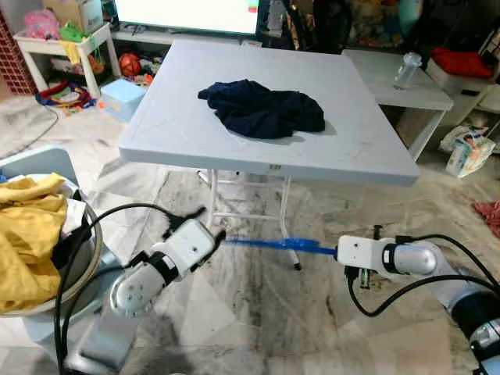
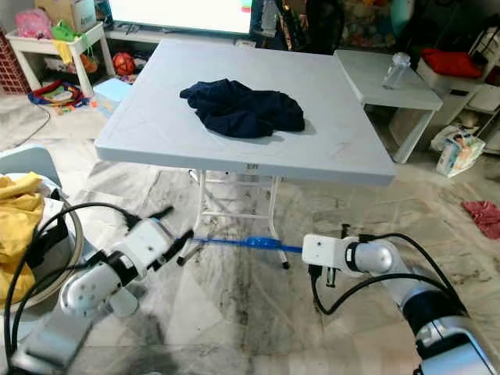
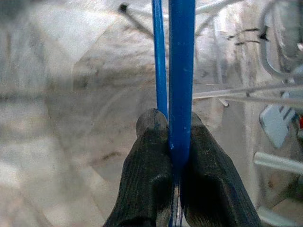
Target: Hang hanger
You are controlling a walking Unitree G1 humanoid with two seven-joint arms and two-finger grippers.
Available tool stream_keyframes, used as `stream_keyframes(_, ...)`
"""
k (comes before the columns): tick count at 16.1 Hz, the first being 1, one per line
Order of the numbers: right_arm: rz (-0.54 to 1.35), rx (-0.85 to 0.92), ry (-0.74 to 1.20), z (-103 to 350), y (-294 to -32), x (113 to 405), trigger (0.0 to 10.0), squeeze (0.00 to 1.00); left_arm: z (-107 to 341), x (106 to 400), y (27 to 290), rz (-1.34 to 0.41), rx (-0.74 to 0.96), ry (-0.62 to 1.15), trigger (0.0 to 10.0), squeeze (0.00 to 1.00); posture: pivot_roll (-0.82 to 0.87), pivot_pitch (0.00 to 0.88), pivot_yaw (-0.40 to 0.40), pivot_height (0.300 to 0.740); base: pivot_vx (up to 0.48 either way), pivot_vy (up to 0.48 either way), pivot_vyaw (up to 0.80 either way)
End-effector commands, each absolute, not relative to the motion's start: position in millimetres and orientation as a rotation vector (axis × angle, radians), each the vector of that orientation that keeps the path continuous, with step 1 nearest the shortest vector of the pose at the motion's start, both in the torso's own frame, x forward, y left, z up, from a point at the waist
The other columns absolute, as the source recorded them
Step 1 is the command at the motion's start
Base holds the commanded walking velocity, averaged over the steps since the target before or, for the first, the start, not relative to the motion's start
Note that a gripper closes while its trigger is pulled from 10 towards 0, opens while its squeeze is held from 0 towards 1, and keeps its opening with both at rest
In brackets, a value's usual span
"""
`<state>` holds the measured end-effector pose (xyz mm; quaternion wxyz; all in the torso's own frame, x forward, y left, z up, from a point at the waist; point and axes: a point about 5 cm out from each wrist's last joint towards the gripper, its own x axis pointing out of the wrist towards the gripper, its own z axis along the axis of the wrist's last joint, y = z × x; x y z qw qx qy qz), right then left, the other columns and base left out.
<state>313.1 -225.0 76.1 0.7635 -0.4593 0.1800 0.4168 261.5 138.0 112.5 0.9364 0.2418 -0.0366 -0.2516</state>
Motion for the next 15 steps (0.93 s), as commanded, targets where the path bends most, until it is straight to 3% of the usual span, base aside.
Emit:
stream_keyframes(1, 0.777, -0.804, 0.31, 85, -227, 315, 0.0, 0.0, 121, 257, 136, -0.431, 0.416, -0.133, 10.0, 1.0, 0.12, 0.032, -0.157, 0.74, 0.0, 0.0, 0.0)
stream_keyframes(5, 0.577, -0.495, 0.209, 80, -216, 305, 0.0, 0.0, 117, 248, 144, -0.188, 0.26, -0.108, 10.0, 1.0, 0.11, 0.038, -0.149, 0.74, 0.0, 0.0, 0.0)
stream_keyframes(6, 0.437, -0.361, 0.168, 82, -213, 305, 0.0, 0.0, 111, 246, 149, -0.068, 0.097, -0.034, 10.0, 1.0, 0.11, 0.041, -0.145, 0.74, 0.0, 0.0, 0.0)
stream_keyframes(8, 0.219, -0.215, 0.17, 82, -211, 304, 0.0, 0.0, 113, 247, 148, -0.076, 0.1, -0.039, 10.0, 1.0, 0.1, 0.043, -0.142, 0.74, 0.0, 0.0, 0.0)
stream_keyframes(10, 0.101, -0.141, 0.186, 80, -210, 299, 0.0, 0.0, 111, 250, 152, -0.02, -0.015, 0.013, 10.0, 1.0, 0.1, 0.045, -0.135, 0.74, 0.0, 0.0, 0.0)
stream_keyframes(11, 0.054, -0.125, 0.199, 80, -212, 295, 0.9, 0.0, 111, 251, 155, 0.004, -0.021, 0.027, 10.0, 1.0, 0.1, 0.046, -0.129, 0.74, 0.0, 0.0, 0.0)
stream_keyframes(12, 0.012, -0.112, 0.208, 79, -213, 290, 0.4, 0.0, 111, 250, 157, 0.002, -0.047, 0.037, 10.0, 0.04, 0.1, 0.046, -0.129, 0.74, 0.0, 0.0, 0.0)
stream_keyframes(13, -0.043, -0.056, 0.236, 77, -215, 285, 7.6, 0.0, 108, 249, 162, 0.049, -0.042, 0.063, 10.0, 0.0, 0.1, 0.048, -0.131, 0.74, 0.0, 0.0, 0.0)
stream_keyframes(14, -0.05, -0.058, 0.247, 76, -215, 284, 10.0, 0.0, 105, 249, 163, 0.064, -0.052, 0.089, 10.0, 0.0, 0.1, 0.049, -0.13, 0.74, 0.0, 0.0, 0.0)
stream_keyframes(15, -0.051, -0.059, 0.249, 77, -213, 284, 10.0, 0.0, 104, 249, 161, 0.036, -0.072, 0.104, 10.0, 0.0, 0.1, 0.049, -0.128, 0.74, 0.0, 0.0, 0.0)
